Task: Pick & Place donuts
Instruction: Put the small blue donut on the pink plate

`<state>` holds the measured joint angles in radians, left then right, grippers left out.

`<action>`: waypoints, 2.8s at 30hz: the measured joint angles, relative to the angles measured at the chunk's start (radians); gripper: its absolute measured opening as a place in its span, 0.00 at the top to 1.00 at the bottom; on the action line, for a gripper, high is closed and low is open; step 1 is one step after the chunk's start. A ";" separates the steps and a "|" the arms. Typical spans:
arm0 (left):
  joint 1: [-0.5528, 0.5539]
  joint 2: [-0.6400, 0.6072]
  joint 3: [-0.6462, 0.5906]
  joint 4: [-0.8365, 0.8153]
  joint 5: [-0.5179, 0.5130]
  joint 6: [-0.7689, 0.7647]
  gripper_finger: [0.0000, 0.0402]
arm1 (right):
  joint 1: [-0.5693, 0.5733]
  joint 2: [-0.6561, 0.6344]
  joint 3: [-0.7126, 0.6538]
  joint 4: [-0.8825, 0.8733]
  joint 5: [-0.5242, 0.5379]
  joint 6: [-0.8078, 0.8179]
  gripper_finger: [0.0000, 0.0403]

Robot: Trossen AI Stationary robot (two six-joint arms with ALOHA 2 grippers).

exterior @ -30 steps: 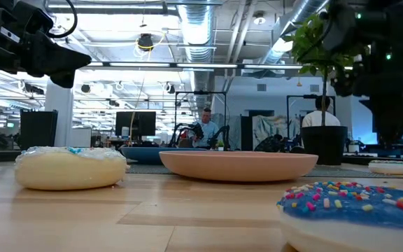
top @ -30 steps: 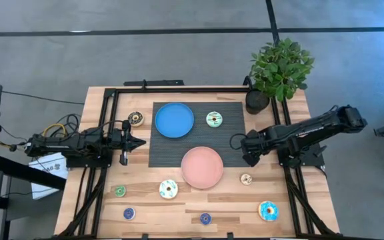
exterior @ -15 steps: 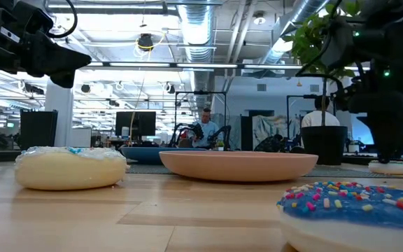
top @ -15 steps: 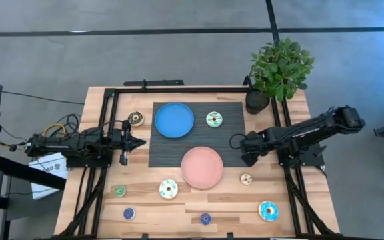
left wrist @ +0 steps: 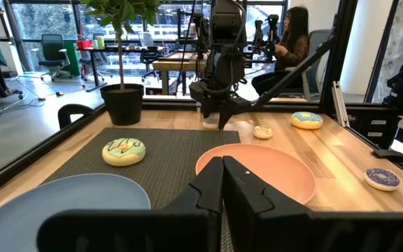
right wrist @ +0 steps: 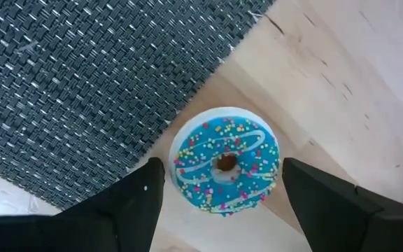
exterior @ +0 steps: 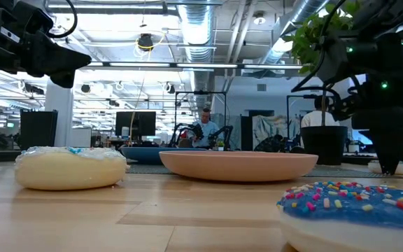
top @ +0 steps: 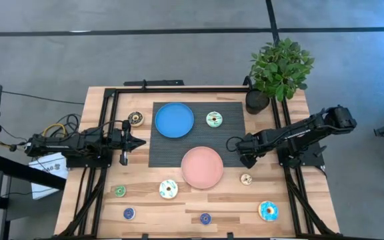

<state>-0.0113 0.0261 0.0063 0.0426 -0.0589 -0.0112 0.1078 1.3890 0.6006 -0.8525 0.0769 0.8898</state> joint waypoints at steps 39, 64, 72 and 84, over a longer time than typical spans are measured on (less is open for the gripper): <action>0.000 0.000 0.000 0.000 0.000 0.000 1.00 | 0.000 -0.056 -0.003 0.002 0.000 -0.008 0.55; 0.000 0.000 0.000 0.000 0.000 0.000 1.00 | -0.037 -0.037 0.399 0.153 0.084 -0.314 0.62; 0.000 -0.001 0.000 0.000 0.000 0.000 1.00 | -0.007 0.253 0.646 0.205 0.050 -0.516 0.65; 0.000 0.000 0.000 0.000 0.000 0.000 1.00 | -0.055 0.597 0.871 0.061 -0.160 -0.595 0.57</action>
<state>-0.0113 0.0257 0.0063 0.0429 -0.0586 -0.0109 0.0526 1.9855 1.4712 -0.7918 -0.0835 0.2946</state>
